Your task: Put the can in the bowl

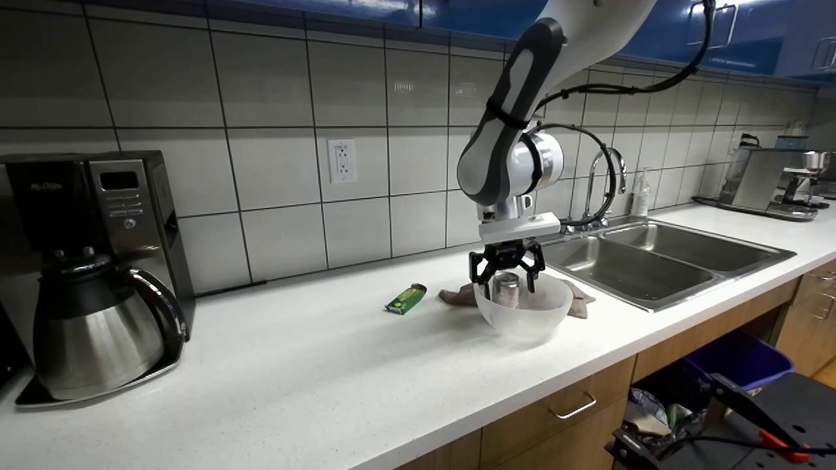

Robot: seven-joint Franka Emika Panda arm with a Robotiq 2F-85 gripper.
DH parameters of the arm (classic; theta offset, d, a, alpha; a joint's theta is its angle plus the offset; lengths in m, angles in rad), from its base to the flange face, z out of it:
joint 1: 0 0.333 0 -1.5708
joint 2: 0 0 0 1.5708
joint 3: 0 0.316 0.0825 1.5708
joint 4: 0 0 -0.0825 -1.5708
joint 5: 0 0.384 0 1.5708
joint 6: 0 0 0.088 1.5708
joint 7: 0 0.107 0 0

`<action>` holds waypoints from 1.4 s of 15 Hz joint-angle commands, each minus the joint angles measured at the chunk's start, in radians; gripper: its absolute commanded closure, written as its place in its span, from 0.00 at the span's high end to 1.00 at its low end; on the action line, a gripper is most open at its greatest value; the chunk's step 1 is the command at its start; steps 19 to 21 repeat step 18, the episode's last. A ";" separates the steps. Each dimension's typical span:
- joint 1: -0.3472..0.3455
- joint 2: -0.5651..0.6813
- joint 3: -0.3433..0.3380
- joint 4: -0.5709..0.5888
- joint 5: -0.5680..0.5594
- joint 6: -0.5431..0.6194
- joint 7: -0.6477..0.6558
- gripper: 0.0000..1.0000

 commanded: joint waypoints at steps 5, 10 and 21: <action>0.010 -0.330 -0.004 -0.157 -0.057 -0.234 -0.020 1.00; -0.012 -0.493 0.014 -0.245 -0.127 -0.344 0.000 1.00; -0.031 -0.536 0.049 -0.311 -0.152 -0.395 -0.001 1.00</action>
